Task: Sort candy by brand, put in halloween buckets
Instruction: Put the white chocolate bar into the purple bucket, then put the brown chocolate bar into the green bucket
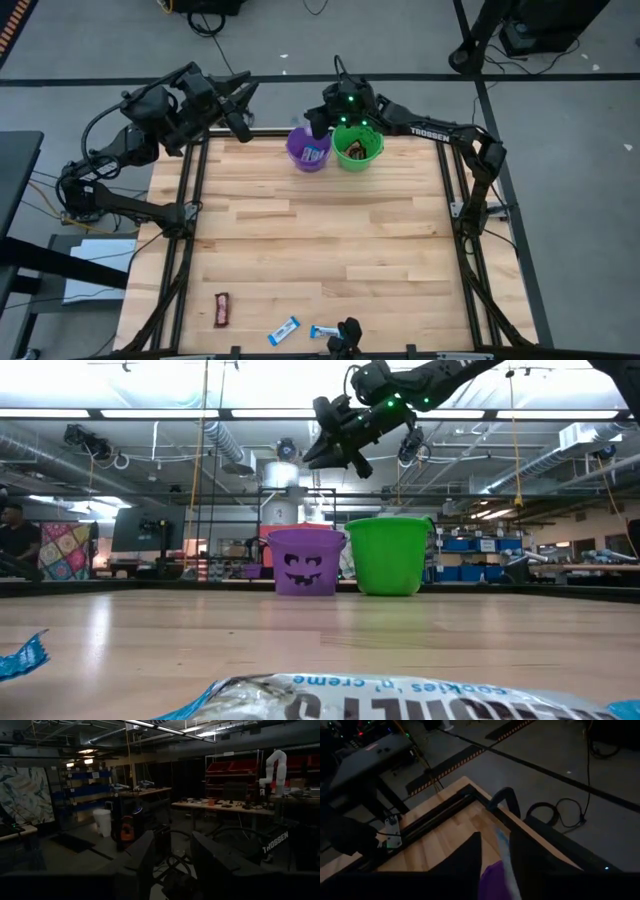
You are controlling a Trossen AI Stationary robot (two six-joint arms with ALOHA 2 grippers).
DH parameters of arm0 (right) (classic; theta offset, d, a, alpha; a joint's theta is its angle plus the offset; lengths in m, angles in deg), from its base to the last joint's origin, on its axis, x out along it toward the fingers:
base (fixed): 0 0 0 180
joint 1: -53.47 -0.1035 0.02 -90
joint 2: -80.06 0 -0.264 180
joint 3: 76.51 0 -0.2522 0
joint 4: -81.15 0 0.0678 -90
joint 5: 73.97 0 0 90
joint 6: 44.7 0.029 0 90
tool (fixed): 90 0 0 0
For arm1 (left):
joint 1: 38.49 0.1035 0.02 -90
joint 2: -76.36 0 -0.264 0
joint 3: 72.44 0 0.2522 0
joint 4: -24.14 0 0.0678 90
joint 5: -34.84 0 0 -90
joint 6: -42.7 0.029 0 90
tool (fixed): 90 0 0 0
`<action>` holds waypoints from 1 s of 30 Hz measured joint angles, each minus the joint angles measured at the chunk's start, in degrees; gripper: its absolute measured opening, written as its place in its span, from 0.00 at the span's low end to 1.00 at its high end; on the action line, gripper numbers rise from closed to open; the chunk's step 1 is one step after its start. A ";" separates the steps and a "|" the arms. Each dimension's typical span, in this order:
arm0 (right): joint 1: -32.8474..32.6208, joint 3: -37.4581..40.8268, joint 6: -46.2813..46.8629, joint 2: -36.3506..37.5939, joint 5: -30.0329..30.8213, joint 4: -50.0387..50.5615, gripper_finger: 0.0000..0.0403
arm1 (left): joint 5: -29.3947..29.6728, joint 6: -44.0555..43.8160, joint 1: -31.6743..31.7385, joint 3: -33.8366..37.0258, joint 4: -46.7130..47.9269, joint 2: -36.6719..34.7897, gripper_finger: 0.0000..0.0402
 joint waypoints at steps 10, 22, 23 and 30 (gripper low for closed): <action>-2.66 0.00 5.01 0.01 -16.52 -5.09 0.35 | -0.02 -0.12 0.00 0.00 2.09 -0.72 0.33; -20.57 0.00 4.25 8.90 -21.24 -6.32 0.35 | -0.02 -0.38 -0.02 -0.02 7.67 -3.85 0.33; -22.15 0.00 4.52 9.44 -20.22 -6.33 0.35 | 0.00 -0.44 -0.02 -0.02 8.54 -3.87 0.33; -32.77 0.00 6.54 12.86 -2.23 -3.48 0.34 | -4.21 -11.28 0.00 0.55 16.39 -2.53 0.33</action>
